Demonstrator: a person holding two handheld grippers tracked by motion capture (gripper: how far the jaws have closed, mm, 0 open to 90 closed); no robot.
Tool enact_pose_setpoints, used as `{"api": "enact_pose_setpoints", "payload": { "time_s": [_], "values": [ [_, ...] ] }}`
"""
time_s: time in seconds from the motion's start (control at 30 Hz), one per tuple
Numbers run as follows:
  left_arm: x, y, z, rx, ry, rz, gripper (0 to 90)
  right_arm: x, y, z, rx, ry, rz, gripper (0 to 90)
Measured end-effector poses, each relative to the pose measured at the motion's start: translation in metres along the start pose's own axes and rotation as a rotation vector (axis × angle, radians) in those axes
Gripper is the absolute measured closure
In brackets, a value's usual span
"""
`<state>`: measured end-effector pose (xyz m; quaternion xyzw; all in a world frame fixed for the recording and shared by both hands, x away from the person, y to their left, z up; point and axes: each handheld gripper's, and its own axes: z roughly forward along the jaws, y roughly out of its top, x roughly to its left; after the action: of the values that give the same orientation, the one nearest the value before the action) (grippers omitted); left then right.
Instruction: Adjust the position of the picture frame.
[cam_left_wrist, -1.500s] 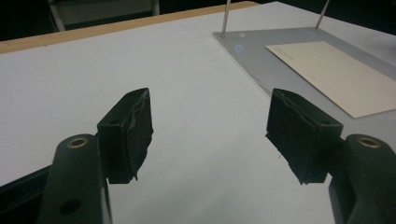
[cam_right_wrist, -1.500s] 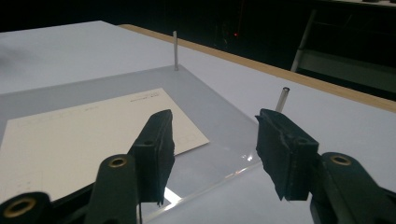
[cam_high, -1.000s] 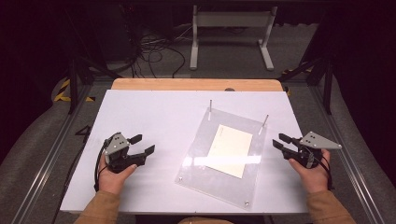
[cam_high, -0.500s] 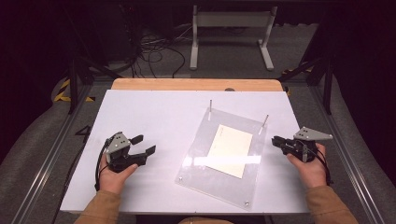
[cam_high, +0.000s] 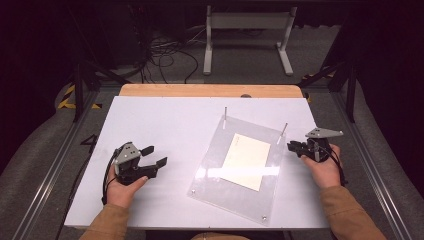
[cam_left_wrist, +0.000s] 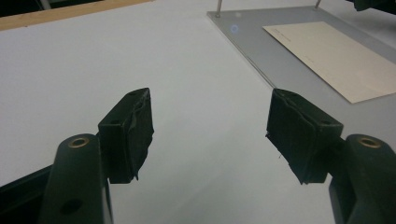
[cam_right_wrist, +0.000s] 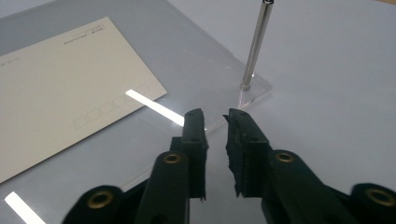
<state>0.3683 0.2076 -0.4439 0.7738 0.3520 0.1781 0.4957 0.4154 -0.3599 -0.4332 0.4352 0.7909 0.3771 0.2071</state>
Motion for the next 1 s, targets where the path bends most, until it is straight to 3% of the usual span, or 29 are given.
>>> {"api": "enact_pose_setpoints", "payload": {
  "time_s": [0.2, 0.5, 0.63, 0.73, 1.0],
  "values": [
    [0.000, 0.000, 0.001, 0.002, -0.002, 0.004, 31.9, -0.005, 0.020, 0.007, -0.036, -0.016, 0.009, 72.1],
    [0.000, -0.002, 0.001, 0.002, -0.009, -0.017, 31.9, -0.015, 0.039, 0.029, -0.012, -0.064, 0.031, 70.1],
    [0.001, -0.002, 0.000, 0.004, -0.004, -0.010, 31.9, -0.017, 0.043, 0.035, 0.003, -0.064, -0.009, 84.4],
    [0.001, -0.002, 0.000, 0.004, -0.004, -0.010, 31.9, -0.014, 0.048, 0.036, 0.027, -0.066, -0.035, 85.3],
    [0.000, -0.005, -0.001, 0.007, -0.002, -0.029, 31.8, -0.007, 0.071, 0.046, 0.013, -0.062, -0.127, 85.3]
  ]
}}
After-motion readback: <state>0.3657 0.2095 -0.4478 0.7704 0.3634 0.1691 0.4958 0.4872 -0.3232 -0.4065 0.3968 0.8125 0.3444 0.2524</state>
